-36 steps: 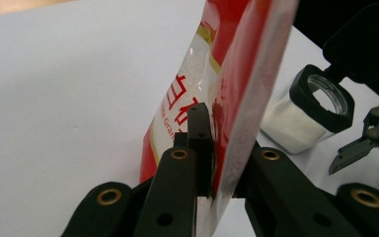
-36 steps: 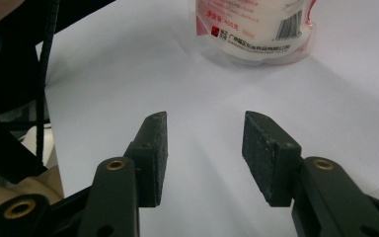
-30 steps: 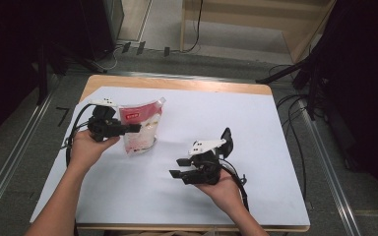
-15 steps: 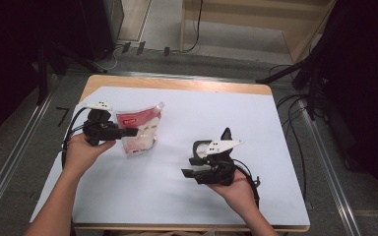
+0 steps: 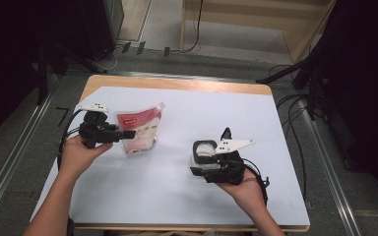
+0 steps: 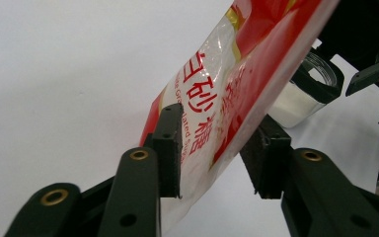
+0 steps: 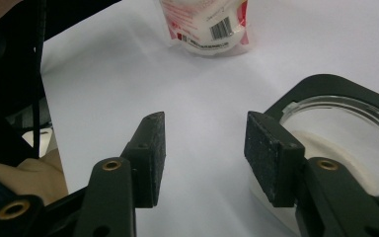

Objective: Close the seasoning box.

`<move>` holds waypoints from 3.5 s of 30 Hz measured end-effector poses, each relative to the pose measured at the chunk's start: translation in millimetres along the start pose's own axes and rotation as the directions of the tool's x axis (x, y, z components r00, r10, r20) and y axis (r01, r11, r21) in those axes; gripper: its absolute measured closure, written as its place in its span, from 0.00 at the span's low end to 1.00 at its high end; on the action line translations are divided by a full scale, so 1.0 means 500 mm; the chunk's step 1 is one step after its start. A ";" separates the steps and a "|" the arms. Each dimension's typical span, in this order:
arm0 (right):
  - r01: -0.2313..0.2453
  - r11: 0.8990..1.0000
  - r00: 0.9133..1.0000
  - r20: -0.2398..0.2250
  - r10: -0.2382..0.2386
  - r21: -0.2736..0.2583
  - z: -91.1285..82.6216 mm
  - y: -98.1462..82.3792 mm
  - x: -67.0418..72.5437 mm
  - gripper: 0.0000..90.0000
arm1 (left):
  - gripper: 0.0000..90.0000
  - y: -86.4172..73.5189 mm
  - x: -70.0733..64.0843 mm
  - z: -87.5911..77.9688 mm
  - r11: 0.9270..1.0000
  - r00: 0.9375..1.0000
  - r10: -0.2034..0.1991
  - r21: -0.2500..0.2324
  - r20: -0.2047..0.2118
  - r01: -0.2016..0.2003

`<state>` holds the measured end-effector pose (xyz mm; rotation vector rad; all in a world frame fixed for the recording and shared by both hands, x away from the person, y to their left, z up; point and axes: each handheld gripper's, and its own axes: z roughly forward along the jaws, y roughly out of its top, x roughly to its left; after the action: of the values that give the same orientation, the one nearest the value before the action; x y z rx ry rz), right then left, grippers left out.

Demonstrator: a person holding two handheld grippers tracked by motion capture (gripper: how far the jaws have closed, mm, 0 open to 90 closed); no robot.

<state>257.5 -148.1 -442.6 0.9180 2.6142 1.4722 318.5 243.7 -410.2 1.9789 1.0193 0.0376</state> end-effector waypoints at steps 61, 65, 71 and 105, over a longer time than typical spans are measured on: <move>-0.124 0.992 0.983 0.137 0.126 -0.019 -0.122 -0.039 -0.121 1.00 | 0.56 -0.046 0.036 -0.072 0.998 0.997 -0.063 -0.013 -0.033 0.063; -0.152 0.988 0.975 0.156 0.156 -0.040 -0.112 -0.034 -0.130 1.00 | 0.55 -0.047 0.036 -0.072 0.998 0.998 -0.055 -0.016 -0.039 0.054; -0.160 0.986 0.971 0.170 0.166 -0.049 -0.106 -0.031 -0.130 1.00 | 0.55 -0.047 0.038 -0.072 0.997 0.997 -0.071 -0.023 -0.027 0.070; -0.124 0.989 0.977 0.165 0.135 -0.079 -0.089 -0.016 -0.096 0.99 | 0.55 -0.050 0.043 -0.071 0.997 0.996 -0.077 -0.018 -0.037 0.076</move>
<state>281.3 -209.3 -436.9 1.1705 2.4098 1.4290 303.0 289.7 -413.6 1.9292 1.1153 0.0412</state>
